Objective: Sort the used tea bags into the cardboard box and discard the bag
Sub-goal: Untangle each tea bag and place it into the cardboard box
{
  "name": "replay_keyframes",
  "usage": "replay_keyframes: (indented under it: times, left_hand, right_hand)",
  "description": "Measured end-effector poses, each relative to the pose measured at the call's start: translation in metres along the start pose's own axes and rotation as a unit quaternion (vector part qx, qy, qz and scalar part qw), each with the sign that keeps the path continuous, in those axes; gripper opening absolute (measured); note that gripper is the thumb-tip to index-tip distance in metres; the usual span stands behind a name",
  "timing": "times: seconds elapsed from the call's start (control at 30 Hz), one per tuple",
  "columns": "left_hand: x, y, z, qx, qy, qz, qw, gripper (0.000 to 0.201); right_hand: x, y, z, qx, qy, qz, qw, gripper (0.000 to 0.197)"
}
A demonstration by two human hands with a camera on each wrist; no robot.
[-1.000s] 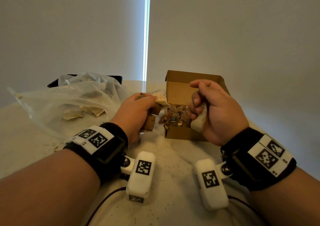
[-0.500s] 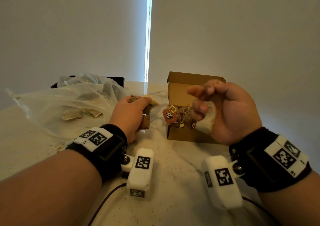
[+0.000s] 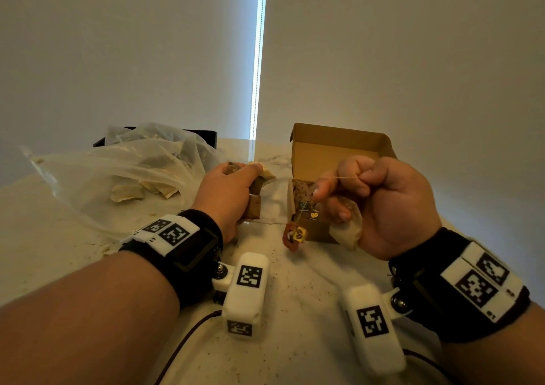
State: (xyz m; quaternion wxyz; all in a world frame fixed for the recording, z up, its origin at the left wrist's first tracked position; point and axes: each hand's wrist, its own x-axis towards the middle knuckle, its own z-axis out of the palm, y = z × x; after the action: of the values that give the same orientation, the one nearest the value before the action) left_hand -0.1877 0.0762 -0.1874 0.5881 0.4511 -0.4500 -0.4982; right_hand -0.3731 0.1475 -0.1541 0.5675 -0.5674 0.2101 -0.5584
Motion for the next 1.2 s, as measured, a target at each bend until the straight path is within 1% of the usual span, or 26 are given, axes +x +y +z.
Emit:
replay_keyframes:
  times: [0.1, 0.2, 0.3, 0.4, 0.47, 0.57, 0.7, 0.8, 0.93, 1.07, 1.2]
  left_hand:
    - [0.001, 0.000, -0.002, 0.006, 0.006, -0.003, 1.000, 0.019]
    - [0.002, 0.000, -0.002, 0.007, 0.005, -0.002, 1.000, 0.019]
    - [0.003, -0.001, -0.002, 0.013, 0.006, 0.001, 1.000, 0.019]
    - [0.004, -0.002, -0.002, 0.012, 0.005, -0.003, 1.000, 0.020]
    - [0.003, -0.001, -0.003, 0.014, 0.005, -0.004, 1.000, 0.021]
    - [0.002, 0.000, -0.002, 0.015, 0.002, -0.003, 1.000, 0.021]
    - [0.002, -0.001, -0.002, 0.035, 0.001, -0.007, 0.999, 0.016]
    - [0.003, -0.003, -0.001, 0.049, -0.003, -0.006, 0.999, 0.017]
    - [0.005, -0.004, -0.001, 0.077, -0.015, -0.018, 0.997, 0.018]
    - [0.009, -0.007, 0.000, 0.117, -0.042, -0.020, 0.992, 0.022]
    - [0.010, -0.007, 0.001, 0.117, -0.055, -0.018, 0.991, 0.024]
  right_hand:
    - [0.001, 0.000, -0.003, 0.001, -0.003, -0.018, 1.000, 0.025]
    - [0.001, -0.001, -0.002, -0.001, 0.013, -0.011, 1.000, 0.022]
    - [-0.001, 0.000, 0.002, -0.058, 0.048, 0.031, 0.997, 0.016]
    - [0.001, 0.005, 0.003, -0.081, 0.065, 0.083, 0.991, 0.018]
    - [0.003, 0.007, 0.003, -0.057, 0.067, 0.095, 0.992, 0.016]
    - [0.004, 0.005, 0.004, -0.019, 0.068, 0.089, 0.993, 0.017]
    - [0.004, 0.001, 0.007, 0.051, 0.056, 0.058, 0.995, 0.017]
    - [0.005, 0.002, 0.007, 0.082, 0.036, 0.028, 0.996, 0.015]
    - [0.006, 0.005, 0.008, 0.129, 0.003, 0.007, 0.992, 0.020]
    - [0.007, 0.006, 0.014, 0.195, -0.038, 0.021, 0.980, 0.019]
    - [0.007, 0.009, 0.019, 0.207, -0.050, 0.036, 0.976, 0.020]
